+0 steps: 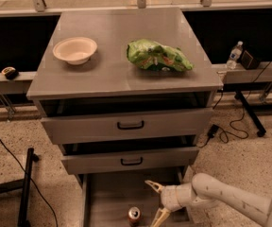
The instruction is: Pick coke can from bottom drawer and place on counter
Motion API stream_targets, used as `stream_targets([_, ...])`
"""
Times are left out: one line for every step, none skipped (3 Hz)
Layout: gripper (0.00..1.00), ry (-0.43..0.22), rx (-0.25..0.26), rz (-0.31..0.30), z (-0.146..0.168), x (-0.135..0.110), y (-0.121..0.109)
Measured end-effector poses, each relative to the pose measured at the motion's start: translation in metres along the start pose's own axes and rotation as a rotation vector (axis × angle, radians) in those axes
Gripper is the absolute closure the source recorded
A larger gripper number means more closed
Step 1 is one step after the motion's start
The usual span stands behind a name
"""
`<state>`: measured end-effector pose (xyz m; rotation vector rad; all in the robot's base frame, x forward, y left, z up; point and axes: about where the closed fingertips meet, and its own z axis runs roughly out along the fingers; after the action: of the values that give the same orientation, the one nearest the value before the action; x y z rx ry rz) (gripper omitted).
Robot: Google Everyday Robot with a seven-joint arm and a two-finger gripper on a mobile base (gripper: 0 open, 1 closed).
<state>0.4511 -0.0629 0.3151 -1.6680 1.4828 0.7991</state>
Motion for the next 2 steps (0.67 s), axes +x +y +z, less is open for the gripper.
stream_targets([0.00,-0.007,-0.002,0.009,0.006,0.003,0.002])
stream_targets([0.03,-0.059,-0.013,0.008,0.025,0.005,0.008])
